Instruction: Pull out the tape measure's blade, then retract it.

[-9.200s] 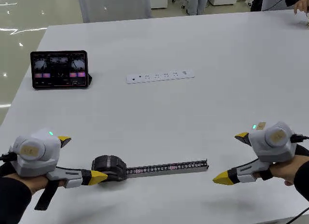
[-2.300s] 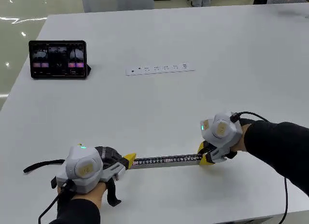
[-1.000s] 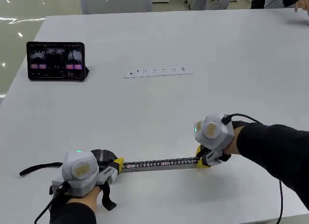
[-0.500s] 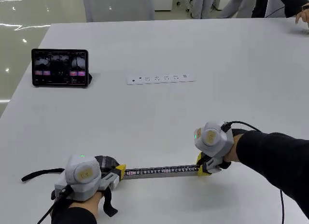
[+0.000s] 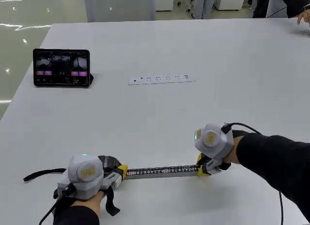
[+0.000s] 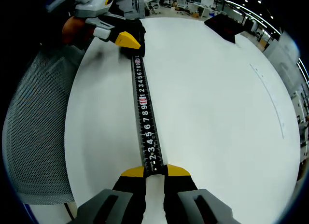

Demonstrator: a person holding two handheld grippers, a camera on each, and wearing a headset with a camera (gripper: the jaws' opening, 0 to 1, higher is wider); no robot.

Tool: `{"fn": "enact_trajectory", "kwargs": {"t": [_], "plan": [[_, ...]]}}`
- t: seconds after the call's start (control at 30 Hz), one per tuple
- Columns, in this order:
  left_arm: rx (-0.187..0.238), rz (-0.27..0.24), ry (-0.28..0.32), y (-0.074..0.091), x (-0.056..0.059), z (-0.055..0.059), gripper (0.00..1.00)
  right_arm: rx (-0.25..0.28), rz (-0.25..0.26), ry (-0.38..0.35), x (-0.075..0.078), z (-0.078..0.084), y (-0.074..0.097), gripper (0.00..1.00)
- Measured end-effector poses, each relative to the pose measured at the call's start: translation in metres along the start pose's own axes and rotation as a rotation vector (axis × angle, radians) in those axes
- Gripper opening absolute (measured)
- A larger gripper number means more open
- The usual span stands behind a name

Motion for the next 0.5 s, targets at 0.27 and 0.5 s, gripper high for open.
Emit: {"fn": "enact_trajectory", "kwargs": {"t": [0.27,0.5], "plan": [[-0.008,0.001,-0.002,-0.0003,-0.0006,0.0001,0.62,0.015,0.001,-0.015,-0.0013,-0.0039,-0.0017,0.09],[-0.004,0.0,-0.001,-0.0004,-0.0009,0.0001,0.62,0.016,-0.008,-0.002,-0.0018,-0.0071,-0.0031,0.09]]}}
Point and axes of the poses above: the centre of the closed fingertips' face, and the gripper's own axes: y roughly backward along the fingers, x roughly to its right, z roughly out of its underside, the point moved 3 cm from there along y, roughly backward along the fingers, and after that the axes turned 6 degrees about z, right-handed, at the moved point
